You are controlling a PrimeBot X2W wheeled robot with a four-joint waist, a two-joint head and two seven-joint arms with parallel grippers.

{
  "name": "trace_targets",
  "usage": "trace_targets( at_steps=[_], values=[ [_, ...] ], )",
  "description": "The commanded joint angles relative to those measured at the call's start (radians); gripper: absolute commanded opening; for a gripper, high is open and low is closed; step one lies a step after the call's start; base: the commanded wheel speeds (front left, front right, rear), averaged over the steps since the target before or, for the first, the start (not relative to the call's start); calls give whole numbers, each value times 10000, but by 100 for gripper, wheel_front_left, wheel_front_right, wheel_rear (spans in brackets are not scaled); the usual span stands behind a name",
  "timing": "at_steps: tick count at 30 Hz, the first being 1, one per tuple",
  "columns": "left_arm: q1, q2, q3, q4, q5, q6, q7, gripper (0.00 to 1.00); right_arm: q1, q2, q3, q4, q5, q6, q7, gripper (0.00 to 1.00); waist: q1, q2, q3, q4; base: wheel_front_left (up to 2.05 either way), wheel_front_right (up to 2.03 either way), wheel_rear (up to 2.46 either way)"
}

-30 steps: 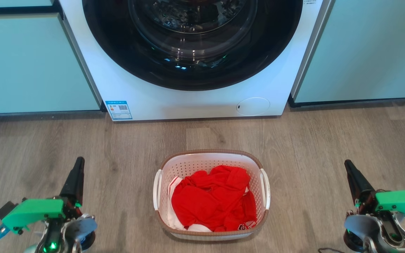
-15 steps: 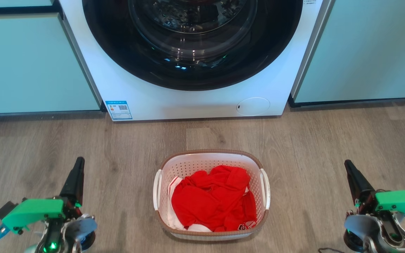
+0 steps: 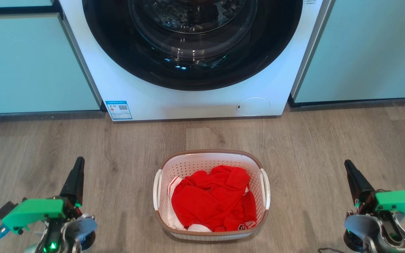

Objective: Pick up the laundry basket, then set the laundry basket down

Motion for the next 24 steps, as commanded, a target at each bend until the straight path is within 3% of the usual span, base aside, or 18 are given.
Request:
trace_targets(
  at_steps=[1,24],
  values=[
    [-559,58,361,-294,86,-67,30,0,-484,-75,178,-309,-98,0,72,0,0,0,0,0,0,0,0],
    [-559,58,361,-294,86,-67,30,0,-484,-75,178,-309,-98,0,72,0,0,0,0,0,0,0,0]
  ],
)
